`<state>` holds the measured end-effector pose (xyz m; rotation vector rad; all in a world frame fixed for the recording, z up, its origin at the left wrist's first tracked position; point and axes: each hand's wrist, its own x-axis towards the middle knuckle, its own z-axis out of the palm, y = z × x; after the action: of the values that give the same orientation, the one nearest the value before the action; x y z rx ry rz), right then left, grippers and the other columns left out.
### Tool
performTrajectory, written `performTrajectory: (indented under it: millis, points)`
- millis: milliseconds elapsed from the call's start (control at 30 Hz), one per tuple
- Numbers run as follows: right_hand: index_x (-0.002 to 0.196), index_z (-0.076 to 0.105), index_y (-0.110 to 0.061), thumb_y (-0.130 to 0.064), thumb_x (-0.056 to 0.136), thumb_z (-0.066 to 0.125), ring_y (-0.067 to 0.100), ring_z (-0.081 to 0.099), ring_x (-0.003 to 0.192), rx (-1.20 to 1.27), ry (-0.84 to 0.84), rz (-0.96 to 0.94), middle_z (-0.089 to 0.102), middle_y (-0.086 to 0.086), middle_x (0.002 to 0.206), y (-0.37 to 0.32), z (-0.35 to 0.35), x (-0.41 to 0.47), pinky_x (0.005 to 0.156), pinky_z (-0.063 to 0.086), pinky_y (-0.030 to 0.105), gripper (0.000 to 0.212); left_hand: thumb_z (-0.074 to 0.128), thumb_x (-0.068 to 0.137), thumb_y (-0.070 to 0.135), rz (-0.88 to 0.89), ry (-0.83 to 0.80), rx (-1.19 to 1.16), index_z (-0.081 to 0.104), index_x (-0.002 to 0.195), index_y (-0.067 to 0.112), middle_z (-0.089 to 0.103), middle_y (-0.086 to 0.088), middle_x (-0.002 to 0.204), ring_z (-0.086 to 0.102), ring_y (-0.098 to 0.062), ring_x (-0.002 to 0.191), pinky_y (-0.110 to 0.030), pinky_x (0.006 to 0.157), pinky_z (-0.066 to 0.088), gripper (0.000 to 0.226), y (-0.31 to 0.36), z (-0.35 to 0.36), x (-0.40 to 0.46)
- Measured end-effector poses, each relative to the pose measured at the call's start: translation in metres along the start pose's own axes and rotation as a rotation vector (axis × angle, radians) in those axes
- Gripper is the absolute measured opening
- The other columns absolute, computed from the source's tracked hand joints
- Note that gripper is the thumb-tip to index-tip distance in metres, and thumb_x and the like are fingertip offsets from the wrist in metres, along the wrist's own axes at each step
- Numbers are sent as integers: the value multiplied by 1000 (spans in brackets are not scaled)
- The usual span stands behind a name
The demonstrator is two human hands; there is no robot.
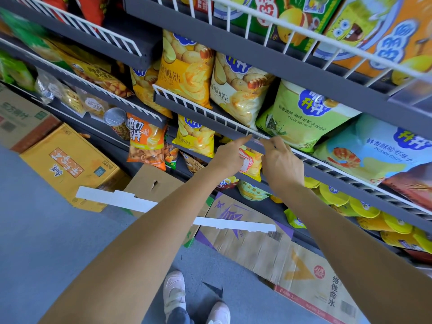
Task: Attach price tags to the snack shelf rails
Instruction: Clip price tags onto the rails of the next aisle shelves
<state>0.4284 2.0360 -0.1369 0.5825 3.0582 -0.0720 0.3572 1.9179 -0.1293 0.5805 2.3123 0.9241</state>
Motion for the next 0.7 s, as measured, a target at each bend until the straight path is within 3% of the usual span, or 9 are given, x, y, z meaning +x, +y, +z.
performTrajectory:
  millis: [133,300,400,467,567,700]
  points:
    - [134,43,-15,2,88,46,29,49,110,5,-11,-7,40,6,131,0,-2,-1,57,32,33,49,42,91,-5,5,-17,26,26,146,30,44,-14,140,53,-20,89,-38,86,49,67,2,-1,1]
    - [135,42,-15,1,88,47,25,43,116,-18,-16,-26,36,4,135,-2,-7,-4,56,33,31,50,41,92,-4,14,-4,44,24,146,29,41,-13,143,54,-29,112,-37,89,47,65,4,2,2]
    - [136,39,-15,1,88,47,24,42,118,-46,-57,-42,32,4,137,-1,-11,-4,58,33,30,52,44,92,-1,-46,47,-141,31,144,24,40,-11,143,51,-29,118,-36,89,50,59,2,2,2]
    - [137,38,-17,0,88,46,24,42,118,-16,-98,-38,31,3,138,0,-13,-2,59,33,31,52,48,92,2,-84,115,-297,41,138,19,44,-13,137,51,-30,118,-42,94,50,49,1,0,0]
    - [140,35,-18,-6,91,45,25,45,116,29,-153,-42,31,2,138,1,-17,0,61,35,31,51,52,91,7,-99,234,-347,53,123,8,55,-14,123,56,-28,110,-45,93,50,32,1,-5,-5]
    - [139,38,-16,-20,96,43,26,46,118,214,-144,-4,37,4,137,-8,-31,-9,68,40,33,43,53,91,8,-74,299,-388,51,113,7,59,-11,115,58,-25,105,-44,91,51,22,4,-10,-18]
